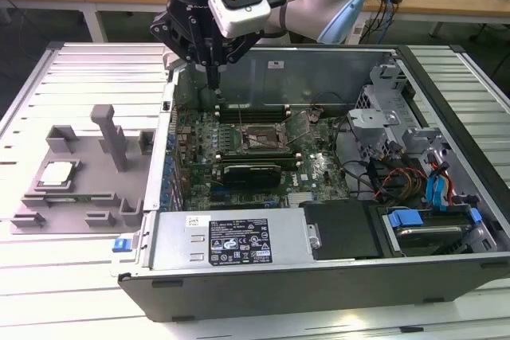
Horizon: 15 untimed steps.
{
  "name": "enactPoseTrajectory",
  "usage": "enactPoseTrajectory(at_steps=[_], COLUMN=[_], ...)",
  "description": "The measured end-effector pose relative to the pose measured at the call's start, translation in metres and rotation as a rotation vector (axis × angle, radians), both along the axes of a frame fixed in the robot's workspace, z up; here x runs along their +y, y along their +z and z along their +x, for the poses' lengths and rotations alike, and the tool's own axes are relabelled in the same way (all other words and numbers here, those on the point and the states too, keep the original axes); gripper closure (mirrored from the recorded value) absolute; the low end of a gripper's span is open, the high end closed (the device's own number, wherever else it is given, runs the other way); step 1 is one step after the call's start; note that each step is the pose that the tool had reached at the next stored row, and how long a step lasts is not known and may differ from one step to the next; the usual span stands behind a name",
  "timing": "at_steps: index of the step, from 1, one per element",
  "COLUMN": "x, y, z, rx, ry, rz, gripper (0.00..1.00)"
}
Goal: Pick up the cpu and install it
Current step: 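Reach for the cpu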
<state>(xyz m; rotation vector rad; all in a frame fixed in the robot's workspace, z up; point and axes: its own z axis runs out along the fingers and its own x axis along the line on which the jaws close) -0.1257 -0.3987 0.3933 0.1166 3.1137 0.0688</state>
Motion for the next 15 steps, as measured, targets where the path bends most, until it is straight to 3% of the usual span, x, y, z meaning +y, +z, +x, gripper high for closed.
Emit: enactPoseTrajectory(at_steps=[15], x=[0.0017], y=[0.0000], z=[-0.0083], rx=[0.0000], ry=[0.000], rz=[0.0000], gripper=[0.89])
